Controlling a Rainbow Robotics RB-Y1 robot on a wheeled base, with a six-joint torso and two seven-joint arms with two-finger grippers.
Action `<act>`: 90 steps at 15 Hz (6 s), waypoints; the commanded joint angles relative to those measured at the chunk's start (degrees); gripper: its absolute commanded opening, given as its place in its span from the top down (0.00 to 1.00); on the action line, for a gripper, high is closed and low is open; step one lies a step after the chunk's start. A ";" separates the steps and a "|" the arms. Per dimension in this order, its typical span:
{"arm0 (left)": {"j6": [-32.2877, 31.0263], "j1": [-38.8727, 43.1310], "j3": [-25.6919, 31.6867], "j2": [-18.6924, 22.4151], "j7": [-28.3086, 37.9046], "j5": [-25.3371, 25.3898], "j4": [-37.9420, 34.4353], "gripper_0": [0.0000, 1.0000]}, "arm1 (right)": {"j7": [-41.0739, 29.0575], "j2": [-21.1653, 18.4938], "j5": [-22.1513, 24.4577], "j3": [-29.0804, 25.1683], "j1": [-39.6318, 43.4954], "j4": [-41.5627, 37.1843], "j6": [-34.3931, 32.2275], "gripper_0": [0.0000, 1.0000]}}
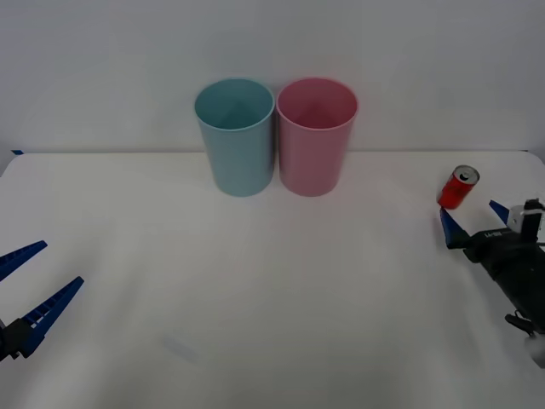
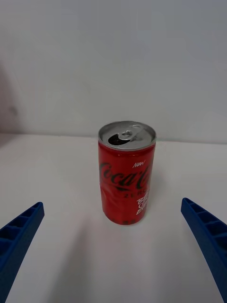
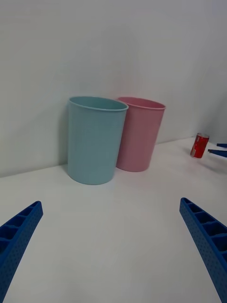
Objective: Grasp the object on the table and drop it into the matching bin: aluminum can to the light blue bin, PET bottle to the pink bin.
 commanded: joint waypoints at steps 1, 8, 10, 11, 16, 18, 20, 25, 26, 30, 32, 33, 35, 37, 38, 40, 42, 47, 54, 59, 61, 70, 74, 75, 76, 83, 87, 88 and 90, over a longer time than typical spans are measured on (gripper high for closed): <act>0.00 0.00 0.00 0.00 0.00 0.00 0.00 0.00 | 1.11 0.01 0.01 0.00 -3.79 4.61 1.32 0.00; 0.00 0.00 0.00 0.00 0.00 0.00 0.00 0.00 | 2.86 0.01 0.36 0.70 -12.93 14.19 7.39 0.00; 0.00 0.00 0.00 0.00 0.00 0.00 0.00 0.00 | 3.39 0.01 0.36 1.14 -15.22 15.95 9.67 0.00; 0.00 0.00 0.00 0.00 0.00 0.00 0.00 0.00 | 3.39 0.01 0.18 1.58 -15.48 15.86 10.73 0.00; 0.00 0.00 0.00 0.00 0.00 0.00 0.00 0.00 | 3.48 0.01 -2.01 4.39 -16.62 15.95 14.33 0.00; 0.00 0.00 0.00 0.00 0.00 0.00 0.00 0.00 | 3.57 0.01 -2.28 4.48 -16.62 15.95 14.59 0.00; 0.00 0.00 0.00 0.00 0.00 0.00 0.00 0.00 | 3.57 0.01 -2.28 4.48 -16.62 15.95 14.51 0.41; 0.00 0.00 0.00 0.00 0.00 0.00 0.00 0.00 | 3.83 0.01 -2.72 4.92 -16.54 15.95 14.51 1.00; 0.00 0.00 0.00 0.00 0.00 0.00 0.00 0.00 | 3.83 0.01 -2.89 5.09 -16.62 15.95 14.51 1.00; 0.00 0.00 0.00 0.00 0.00 0.00 0.00 0.00 | 3.83 0.01 -4.47 6.06 -16.71 15.86 13.63 1.00; 0.00 0.00 0.00 0.00 0.00 0.00 0.00 0.00 | 3.83 -0.08 -4.65 6.06 -16.45 15.86 11.43 1.00; 0.00 0.00 0.00 0.00 0.00 0.00 0.00 0.00 | 3.65 -0.08 -4.74 6.06 -16.10 15.69 10.29 1.00; 0.00 0.00 0.00 0.00 0.00 0.00 0.00 0.00 | 3.39 -0.08 -4.83 6.06 -14.16 13.23 8.79 1.00; 0.00 0.00 0.00 0.00 0.00 0.00 0.00 0.00 | 2.69 -0.08 -4.83 6.50 -10.47 7.52 8.71 1.00; 0.00 0.00 0.00 0.00 0.00 0.00 0.00 0.00 | 2.16 -0.08 -5.53 7.38 -8.71 4.97 8.71 1.00; 0.00 0.00 0.00 0.00 0.00 0.00 0.00 0.00 | 1.46 -0.96 -7.73 9.75 -5.55 0.40 8.71 1.00; 0.00 0.00 0.00 0.00 0.00 0.00 0.00 0.00 | 0.49 -3.07 -11.59 13.53 -1.77 -5.58 8.71 1.00; 0.00 0.00 0.00 0.00 0.00 0.00 0.00 0.00 | -8.83 -8.43 -14.67 19.51 5.79 -18.94 7.65 1.00; 0.00 0.00 0.00 0.00 0.00 0.00 0.00 0.00 | -24.73 -12.56 -9.48 20.47 11.59 -31.77 3.26 1.00; 0.00 0.00 0.00 0.00 0.00 0.00 0.00 0.00 | -35.46 -14.05 -7.46 20.39 13.44 -41.18 0.62 1.00; 0.00 0.00 0.00 0.00 0.00 0.00 0.00 0.00 | -37.92 -14.49 -7.46 20.30 13.44 -44.43 0.18 1.00; 0.00 0.00 0.00 0.00 0.00 0.00 0.00 0.00 | -39.85 -16.34 -3.16 25.75 1.22 -49.44 0.09 1.00; 0.00 0.00 0.00 0.00 0.00 0.00 0.00 0.00 | -41.35 -17.83 -0.87 30.76 -8.45 -44.69 0.09 1.00; 0.00 0.00 0.00 0.00 0.00 0.00 0.00 0.00 | -41.87 -17.74 0.45 32.25 -11.44 -42.49 0.09 1.00; 0.00 0.00 0.00 0.00 0.00 0.00 0.00 0.00 | -42.14 -17.74 0.97 33.57 -13.72 -40.91 0.44 1.00; 0.00 0.00 0.00 0.00 0.00 0.00 0.00 0.00 | -44.16 -11.24 7.48 40.51 -32.53 -23.07 2.29 1.00; 0.00 0.00 0.00 0.00 0.00 0.00 0.00 0.00 | -44.07 -5.09 8.88 43.33 -42.64 -9.45 4.93 1.00; 0.00 0.00 0.00 0.00 0.00 0.00 0.00 0.00 | -44.16 -4.03 8.88 44.73 -44.40 -7.43 7.21 1.00; 0.00 0.00 0.00 0.00 0.00 0.00 0.00 0.00 | -43.89 -0.96 8.80 46.23 -47.82 -2.33 10.20 1.00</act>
